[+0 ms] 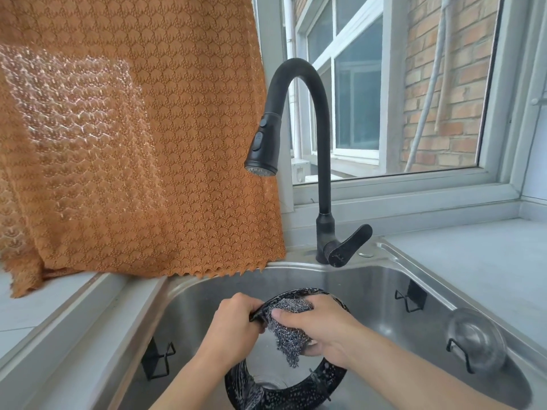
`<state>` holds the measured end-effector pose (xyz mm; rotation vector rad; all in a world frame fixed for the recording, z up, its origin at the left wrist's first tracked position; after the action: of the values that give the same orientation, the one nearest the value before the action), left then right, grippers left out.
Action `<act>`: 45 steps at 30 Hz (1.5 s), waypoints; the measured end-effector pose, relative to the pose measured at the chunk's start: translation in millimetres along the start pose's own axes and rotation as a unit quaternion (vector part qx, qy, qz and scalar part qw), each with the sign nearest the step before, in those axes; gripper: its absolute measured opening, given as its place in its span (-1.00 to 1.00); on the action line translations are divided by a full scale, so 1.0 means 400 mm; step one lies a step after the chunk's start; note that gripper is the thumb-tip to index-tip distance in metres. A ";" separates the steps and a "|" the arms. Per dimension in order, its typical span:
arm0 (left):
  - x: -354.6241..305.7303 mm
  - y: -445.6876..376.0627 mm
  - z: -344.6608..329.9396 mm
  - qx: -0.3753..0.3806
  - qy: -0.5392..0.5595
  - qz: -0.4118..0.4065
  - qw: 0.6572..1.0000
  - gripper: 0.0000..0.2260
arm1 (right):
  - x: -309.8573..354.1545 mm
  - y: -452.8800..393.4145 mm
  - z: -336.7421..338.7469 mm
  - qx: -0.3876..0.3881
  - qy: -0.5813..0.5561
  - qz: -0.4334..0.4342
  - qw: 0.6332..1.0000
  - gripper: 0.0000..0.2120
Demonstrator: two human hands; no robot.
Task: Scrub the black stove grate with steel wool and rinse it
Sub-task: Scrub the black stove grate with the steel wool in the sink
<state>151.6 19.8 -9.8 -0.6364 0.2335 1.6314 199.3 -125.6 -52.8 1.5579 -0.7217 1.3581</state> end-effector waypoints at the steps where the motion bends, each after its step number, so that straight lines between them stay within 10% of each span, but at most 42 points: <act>1: -0.003 0.001 0.000 0.001 -0.001 -0.005 1.000 -0.71 | -0.006 -0.007 0.001 -0.004 -0.007 -0.009 1.000 -0.61; 5: -0.014 0.007 0.001 0.002 -0.003 -0.019 1.000 -0.61 | -0.030 -0.037 0.010 -0.032 -0.033 -0.030 0.999 -0.12; 20: -0.008 0.002 -0.008 -0.002 -0.002 -0.008 1.000 -0.76 | -0.036 -0.059 0.023 -0.016 -0.066 -0.035 0.997 -0.34; 29: -0.010 0.004 -0.003 -0.007 0.010 -0.005 1.000 -0.64 | -0.023 -0.052 0.022 0.008 -0.093 -0.042 0.995 -0.04; 36: -0.021 0.010 -0.006 -0.008 0.008 -0.008 1.000 -0.75 | 0.002 -0.011 0.047 -0.034 0.086 -0.006 0.996 -0.47; 45: -0.003 0.016 0.001 -0.015 -0.004 0.031 0.999 -0.82 | 0.081 0.032 0.048 -0.076 0.338 0.111 0.932 -0.48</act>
<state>145.3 17.8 -10.2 -0.6516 0.2251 1.6995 203.6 -143.7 -17.8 0.8071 -0.5543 1.8181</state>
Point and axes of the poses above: each hand's wrist, its own y-axis away from the middle knuckle, its own z-axis out of the back of the hand, x = y × z, the point moved 8 cm from there along -y, towards the middle knuckle, and after that the axes turned 3 degrees about -y, right-handed, at the moved point
